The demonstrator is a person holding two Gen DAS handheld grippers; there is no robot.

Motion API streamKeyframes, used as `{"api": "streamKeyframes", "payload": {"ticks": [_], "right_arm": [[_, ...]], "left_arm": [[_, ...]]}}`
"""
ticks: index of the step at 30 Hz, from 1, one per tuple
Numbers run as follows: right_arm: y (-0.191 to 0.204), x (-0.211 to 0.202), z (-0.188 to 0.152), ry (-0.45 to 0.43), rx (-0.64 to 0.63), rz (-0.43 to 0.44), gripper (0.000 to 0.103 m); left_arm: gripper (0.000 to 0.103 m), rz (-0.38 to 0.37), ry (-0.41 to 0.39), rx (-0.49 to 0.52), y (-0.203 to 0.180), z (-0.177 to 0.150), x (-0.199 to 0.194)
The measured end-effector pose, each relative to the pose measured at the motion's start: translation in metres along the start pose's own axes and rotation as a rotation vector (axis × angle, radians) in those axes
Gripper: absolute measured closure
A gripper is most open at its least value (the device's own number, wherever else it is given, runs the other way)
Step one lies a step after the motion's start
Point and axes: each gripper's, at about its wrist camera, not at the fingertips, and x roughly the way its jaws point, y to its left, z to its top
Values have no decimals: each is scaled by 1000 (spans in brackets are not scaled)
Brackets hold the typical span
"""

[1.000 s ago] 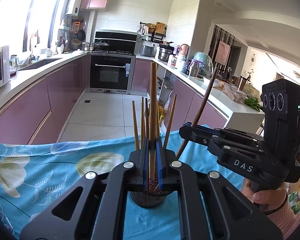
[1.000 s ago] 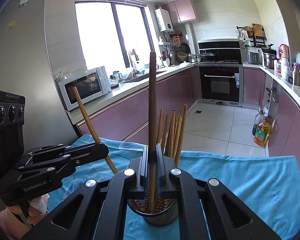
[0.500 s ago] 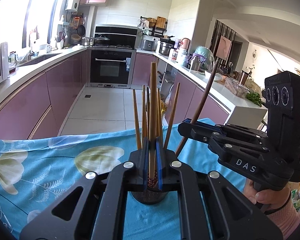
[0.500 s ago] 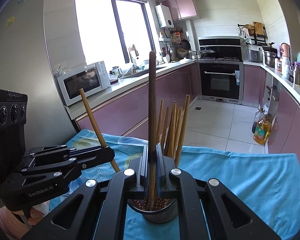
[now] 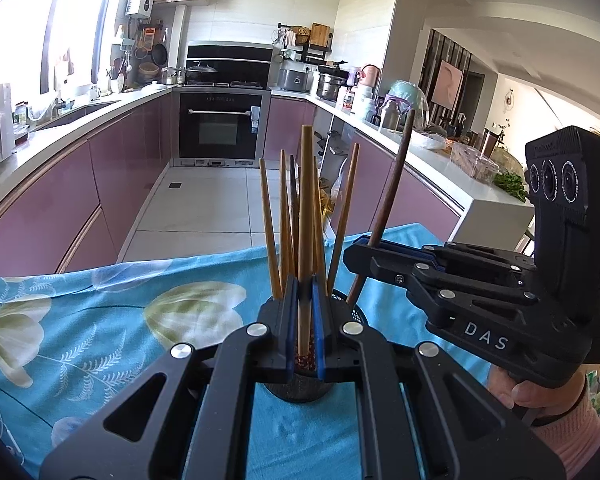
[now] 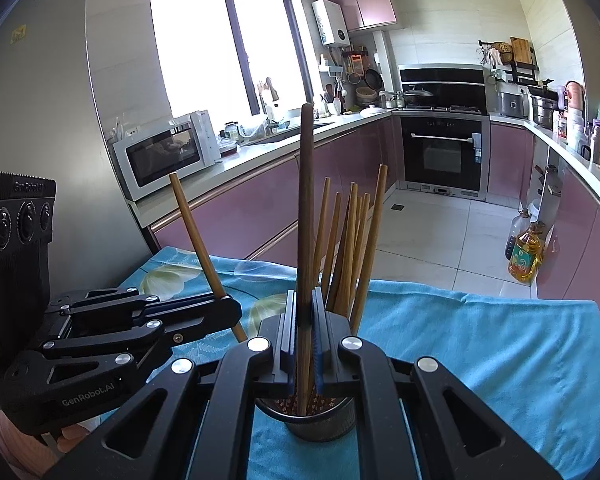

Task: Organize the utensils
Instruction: 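Open both grippers to release the chopsticks into the cup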

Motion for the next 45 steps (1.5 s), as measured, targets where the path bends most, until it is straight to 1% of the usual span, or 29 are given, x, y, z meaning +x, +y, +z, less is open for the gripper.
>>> {"api": "streamKeyframes", "payload": {"ticks": [10, 23, 45], "right_arm": [[-1, 7, -2, 18, 0, 3, 97], [-4, 15, -2, 21, 17, 3, 97], [-12, 28, 3, 34, 49, 1, 97]], "left_arm": [[95, -1, 12, 3, 2, -2, 8], [95, -21, 31, -15, 7, 2, 22], [95, -8, 70, -33, 14, 2, 44]]}}
